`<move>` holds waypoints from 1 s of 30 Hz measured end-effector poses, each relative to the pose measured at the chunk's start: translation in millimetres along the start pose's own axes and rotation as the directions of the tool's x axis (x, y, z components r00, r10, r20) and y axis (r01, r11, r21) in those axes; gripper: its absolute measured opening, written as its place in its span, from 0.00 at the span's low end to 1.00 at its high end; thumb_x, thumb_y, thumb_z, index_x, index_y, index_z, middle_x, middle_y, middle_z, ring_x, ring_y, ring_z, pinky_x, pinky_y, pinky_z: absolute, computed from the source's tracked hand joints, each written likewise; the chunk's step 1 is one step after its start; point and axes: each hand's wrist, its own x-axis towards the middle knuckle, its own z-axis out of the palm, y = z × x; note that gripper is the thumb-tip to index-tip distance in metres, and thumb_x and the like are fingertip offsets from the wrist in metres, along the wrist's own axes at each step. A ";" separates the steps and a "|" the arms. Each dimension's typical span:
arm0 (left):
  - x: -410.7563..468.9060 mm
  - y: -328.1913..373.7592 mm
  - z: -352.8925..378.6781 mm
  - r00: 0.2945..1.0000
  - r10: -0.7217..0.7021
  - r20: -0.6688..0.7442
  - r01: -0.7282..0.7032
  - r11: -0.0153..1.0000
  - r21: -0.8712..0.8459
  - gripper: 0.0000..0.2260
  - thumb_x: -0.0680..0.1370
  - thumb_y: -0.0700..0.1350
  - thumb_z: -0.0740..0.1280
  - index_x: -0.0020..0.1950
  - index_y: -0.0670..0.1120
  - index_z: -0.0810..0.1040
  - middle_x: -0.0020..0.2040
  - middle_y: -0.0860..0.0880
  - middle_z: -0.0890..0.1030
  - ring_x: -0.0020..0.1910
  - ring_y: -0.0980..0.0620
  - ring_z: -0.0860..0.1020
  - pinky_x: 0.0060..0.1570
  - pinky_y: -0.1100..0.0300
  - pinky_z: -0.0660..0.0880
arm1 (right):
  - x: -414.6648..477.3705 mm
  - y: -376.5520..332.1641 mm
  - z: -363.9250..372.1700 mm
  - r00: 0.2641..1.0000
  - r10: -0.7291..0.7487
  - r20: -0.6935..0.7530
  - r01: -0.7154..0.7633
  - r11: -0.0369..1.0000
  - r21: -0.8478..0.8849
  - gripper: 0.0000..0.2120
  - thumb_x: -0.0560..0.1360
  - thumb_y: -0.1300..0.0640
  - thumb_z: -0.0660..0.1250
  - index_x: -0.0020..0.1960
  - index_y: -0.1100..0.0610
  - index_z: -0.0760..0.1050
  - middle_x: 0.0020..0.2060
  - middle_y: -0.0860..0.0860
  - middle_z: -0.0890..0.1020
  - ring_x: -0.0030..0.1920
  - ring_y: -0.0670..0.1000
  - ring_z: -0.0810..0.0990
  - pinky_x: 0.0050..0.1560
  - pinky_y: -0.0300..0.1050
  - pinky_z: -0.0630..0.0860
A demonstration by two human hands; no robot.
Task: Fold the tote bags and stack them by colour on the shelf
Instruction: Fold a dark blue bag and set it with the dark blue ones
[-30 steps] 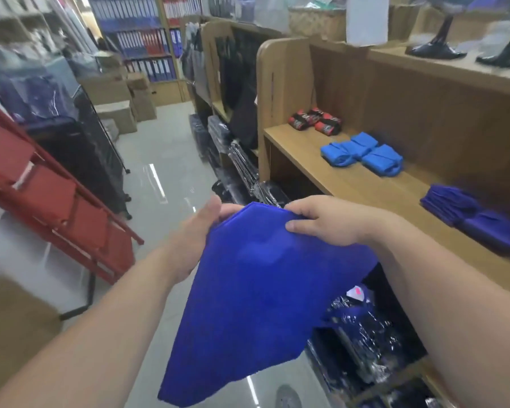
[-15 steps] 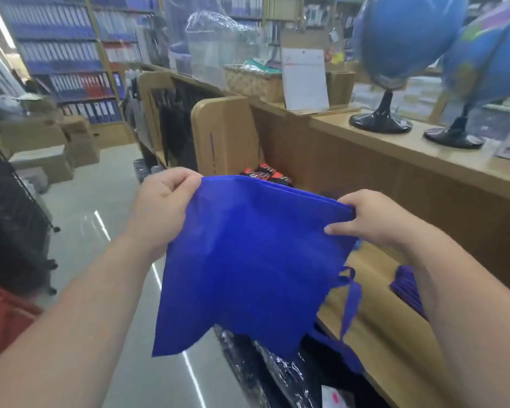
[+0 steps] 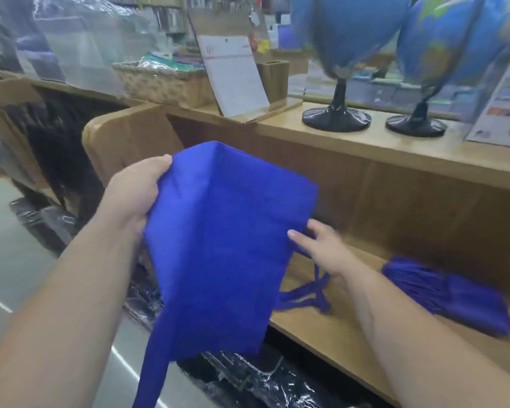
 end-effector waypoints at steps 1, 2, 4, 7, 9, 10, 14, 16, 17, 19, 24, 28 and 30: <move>10.3 -0.3 -0.4 1.000 0.002 0.002 -0.002 1.000 -0.008 0.05 0.81 0.44 0.68 0.50 0.44 0.83 0.42 0.51 0.86 0.42 0.55 0.84 0.43 0.60 0.82 | 4.3 -1.8 1.7 0.998 0.023 -0.066 -0.023 1.000 -0.002 0.06 0.81 0.62 0.66 0.51 0.52 0.80 0.47 0.45 0.85 0.43 0.38 0.82 0.49 0.36 0.76; 20.9 -2.5 -1.5 1.000 0.012 0.016 -0.012 1.000 0.002 0.05 0.81 0.44 0.68 0.49 0.44 0.82 0.38 0.53 0.86 0.38 0.58 0.83 0.39 0.62 0.81 | 8.2 -3.1 1.3 0.994 0.052 -0.096 -0.050 0.999 0.020 0.07 0.83 0.61 0.64 0.50 0.55 0.80 0.45 0.48 0.86 0.42 0.40 0.83 0.46 0.37 0.77; 38.6 -10.4 -5.3 0.997 0.036 0.066 -0.039 0.998 0.058 0.06 0.82 0.43 0.66 0.50 0.44 0.82 0.36 0.55 0.85 0.35 0.60 0.82 0.35 0.64 0.79 | 15.4 -10.0 -7.3 0.986 0.074 -0.150 -0.076 0.997 -0.009 0.10 0.82 0.54 0.65 0.51 0.60 0.80 0.46 0.59 0.86 0.42 0.48 0.83 0.44 0.44 0.77; 63.9 -37.9 -14.4 0.989 0.022 0.148 -0.048 0.983 0.177 0.09 0.83 0.42 0.63 0.46 0.46 0.80 0.35 0.53 0.84 0.34 0.57 0.80 0.32 0.65 0.76 | 29.9 -37.0 -38.8 0.961 0.001 -0.276 -0.099 0.935 -0.340 0.19 0.74 0.43 0.65 0.48 0.60 0.79 0.44 0.61 0.85 0.40 0.61 0.82 0.42 0.55 0.77; 74.1 -66.7 -14.7 0.986 -0.024 0.163 -0.013 0.976 0.218 0.10 0.83 0.43 0.63 0.45 0.45 0.80 0.39 0.48 0.81 0.37 0.51 0.77 0.35 0.60 0.73 | 40.8 -64.1 -57.9 0.960 -0.066 -0.272 -0.110 0.804 -0.584 0.16 0.77 0.45 0.66 0.46 0.59 0.78 0.41 0.56 0.84 0.44 0.62 0.81 0.45 0.55 0.77; 76.1 -84.3 -13.1 0.987 -0.052 0.151 0.016 0.973 0.231 0.10 0.83 0.43 0.62 0.45 0.43 0.80 0.40 0.46 0.79 0.38 0.50 0.74 0.36 0.58 0.70 | 46.0 -74.7 -64.5 0.957 -0.097 -0.272 -0.123 0.714 -0.689 0.13 0.78 0.47 0.67 0.45 0.57 0.78 0.42 0.53 0.84 0.46 0.60 0.81 0.46 0.52 0.76; 56.6 -161.6 -0.5 0.975 -0.221 0.000 0.218 0.961 0.168 0.09 0.81 0.38 0.60 0.44 0.43 0.78 0.36 0.47 0.76 0.35 0.50 0.72 0.35 0.58 0.68 | 55.2 -73.5 -49.9 0.911 -0.244 -0.333 -0.234 0.359 -0.903 0.20 0.75 0.43 0.71 0.65 0.48 0.75 0.57 0.53 0.79 0.60 0.60 0.76 0.57 0.53 0.72; 49.9 -196.7 0.7 0.942 -0.326 -0.084 0.333 0.940 0.080 0.08 0.78 0.40 0.61 0.40 0.44 0.76 0.36 0.46 0.76 0.37 0.47 0.74 0.39 0.55 0.72 | 44.7 -45.0 -30.3 0.894 -0.334 -0.298 -0.181 0.339 -0.923 0.25 0.73 0.43 0.73 0.68 0.48 0.74 0.61 0.52 0.76 0.64 0.59 0.72 0.62 0.55 0.68; 49.8 -210.8 0.2 0.915 -0.384 -0.122 0.389 0.921 0.016 0.07 0.77 0.39 0.62 0.39 0.44 0.75 0.37 0.45 0.77 0.38 0.46 0.75 0.40 0.53 0.72 | 34.9 -29.0 -20.5 0.889 -0.368 -0.272 -0.136 0.356 -0.925 0.25 0.72 0.44 0.74 0.66 0.49 0.75 0.62 0.52 0.75 0.65 0.57 0.71 0.63 0.55 0.68; 53.0 -231.3 -0.3 0.861 -0.480 -0.171 0.470 0.878 -0.095 0.08 0.78 0.36 0.61 0.40 0.42 0.74 0.39 0.43 0.78 0.38 0.45 0.76 0.42 0.52 0.74 | 10.0 6.4 -6.4 0.886 -0.395 -0.244 -0.072 0.401 -0.913 0.21 0.72 0.45 0.74 0.63 0.50 0.78 0.60 0.50 0.76 0.63 0.56 0.72 0.61 0.54 0.70; 50.0 -251.7 -2.5 0.866 -0.461 -0.193 0.437 0.886 -0.155 0.10 0.79 0.37 0.61 0.39 0.44 0.74 0.37 0.47 0.79 0.37 0.48 0.76 0.40 0.53 0.74 | -72.3 82.7 3.1 0.982 -0.058 -0.181 -0.090 0.699 -0.710 0.22 0.77 0.32 0.60 0.51 0.47 0.81 0.51 0.41 0.79 0.54 0.45 0.78 0.56 0.53 0.77; 43.9 -258.8 -17.7 0.933 -0.347 -0.097 0.352 0.935 0.042 0.07 0.79 0.46 0.62 0.44 0.47 0.77 0.40 0.46 0.79 0.39 0.48 0.75 0.40 0.56 0.72 | -126.6 104.7 -8.4 0.969 0.202 -0.140 -0.239 0.638 -0.732 0.43 0.69 0.18 0.44 0.68 0.41 0.76 0.74 0.37 0.66 0.76 0.38 0.60 0.78 0.48 0.59; 36.0 -256.9 -24.6 0.964 -0.267 0.011 0.261 0.950 0.171 0.05 0.82 0.43 0.63 0.48 0.46 0.77 0.40 0.46 0.78 0.34 0.55 0.75 0.33 0.65 0.72 | -139.3 102.6 -19.6 0.931 0.329 -0.157 -0.306 0.471 -0.828 0.43 0.68 0.18 0.41 0.77 0.36 0.60 0.77 0.34 0.50 0.79 0.40 0.45 0.80 0.51 0.46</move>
